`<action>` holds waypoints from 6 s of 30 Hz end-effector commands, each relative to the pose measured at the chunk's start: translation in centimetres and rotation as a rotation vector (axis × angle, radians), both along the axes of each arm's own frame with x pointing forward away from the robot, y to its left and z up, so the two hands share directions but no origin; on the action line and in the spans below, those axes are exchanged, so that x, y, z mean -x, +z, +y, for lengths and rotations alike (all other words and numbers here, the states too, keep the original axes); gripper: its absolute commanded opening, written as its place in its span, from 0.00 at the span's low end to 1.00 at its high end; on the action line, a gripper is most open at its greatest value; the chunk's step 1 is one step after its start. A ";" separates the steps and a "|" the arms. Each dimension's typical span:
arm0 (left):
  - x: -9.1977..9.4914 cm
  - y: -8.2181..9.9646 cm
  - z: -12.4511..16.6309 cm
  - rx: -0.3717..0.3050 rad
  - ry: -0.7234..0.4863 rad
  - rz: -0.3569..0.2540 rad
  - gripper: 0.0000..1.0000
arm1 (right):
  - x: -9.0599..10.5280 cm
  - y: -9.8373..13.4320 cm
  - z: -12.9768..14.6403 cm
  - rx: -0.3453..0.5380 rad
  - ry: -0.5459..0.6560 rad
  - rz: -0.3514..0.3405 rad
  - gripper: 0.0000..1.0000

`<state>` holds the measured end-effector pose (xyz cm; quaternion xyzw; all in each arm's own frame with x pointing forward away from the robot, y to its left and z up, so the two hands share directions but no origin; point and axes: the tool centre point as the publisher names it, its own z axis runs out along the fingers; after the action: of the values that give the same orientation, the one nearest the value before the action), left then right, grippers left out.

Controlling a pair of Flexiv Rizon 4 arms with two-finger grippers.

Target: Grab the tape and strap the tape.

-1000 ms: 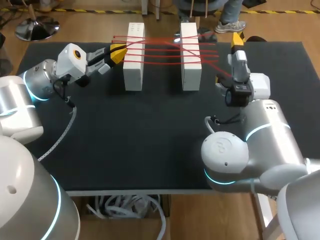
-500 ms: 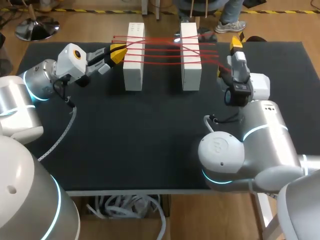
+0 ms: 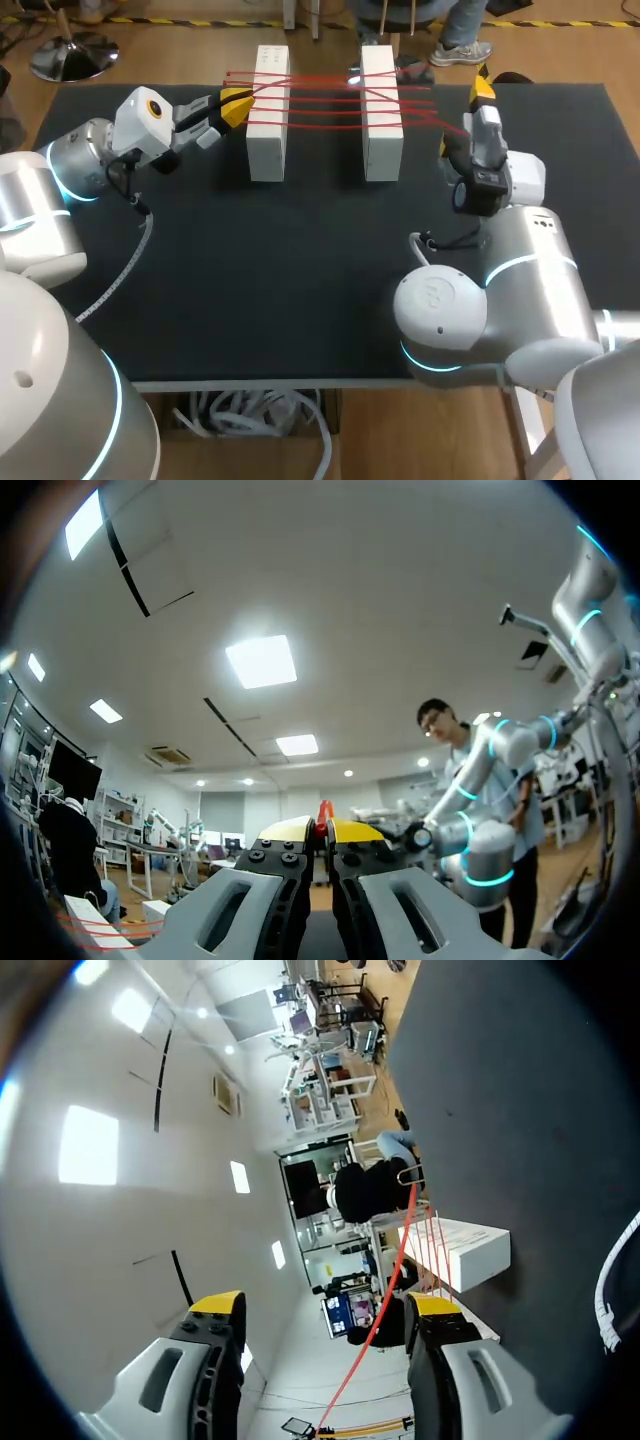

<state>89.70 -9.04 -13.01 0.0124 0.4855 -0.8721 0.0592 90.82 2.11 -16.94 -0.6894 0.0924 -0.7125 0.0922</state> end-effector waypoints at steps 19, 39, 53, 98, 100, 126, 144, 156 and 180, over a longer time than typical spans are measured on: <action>0.1 0.1 -0.1 -0.001 0.005 0.001 0.00 | 0.3 0.5 -0.1 -0.015 -0.049 0.000 0.58; 0.1 0.1 -0.1 -0.001 0.005 0.001 0.00 | 0.0 1.0 -0.2 -0.018 -0.067 -0.014 0.37; 0.1 0.1 -0.1 -0.001 0.005 0.001 0.00 | 0.4 1.1 0.0 -0.029 -0.061 -0.017 0.36; 0.1 0.1 -0.1 -0.001 0.005 0.001 0.00 | 0.3 2.5 1.2 0.336 -0.103 -0.062 0.00; 0.1 0.1 -0.1 -0.001 0.005 0.001 0.00 | 0.3 2.5 1.2 0.336 -0.103 -0.062 0.00; 0.1 0.1 -0.1 -0.001 0.005 0.001 0.00 | 0.4 3.7 3.4 0.502 -0.105 -0.121 0.00; 0.1 0.1 -0.1 -0.001 0.005 0.001 0.00 | 0.5 5.0 5.6 0.540 -0.118 -0.179 0.00; -0.2 1.1 1.0 -0.225 -0.031 -0.010 0.00 | 0.5 5.0 5.6 0.540 -0.118 -0.179 0.00; -0.6 2.5 2.4 -0.924 -0.046 0.046 0.00 | 0.5 5.0 5.6 0.540 -0.118 -0.179 0.00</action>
<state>90.27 -6.45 -11.15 0.0315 0.7461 -0.6649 0.0177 90.29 7.78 -12.18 -0.6154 -0.0683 -0.7747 -0.1283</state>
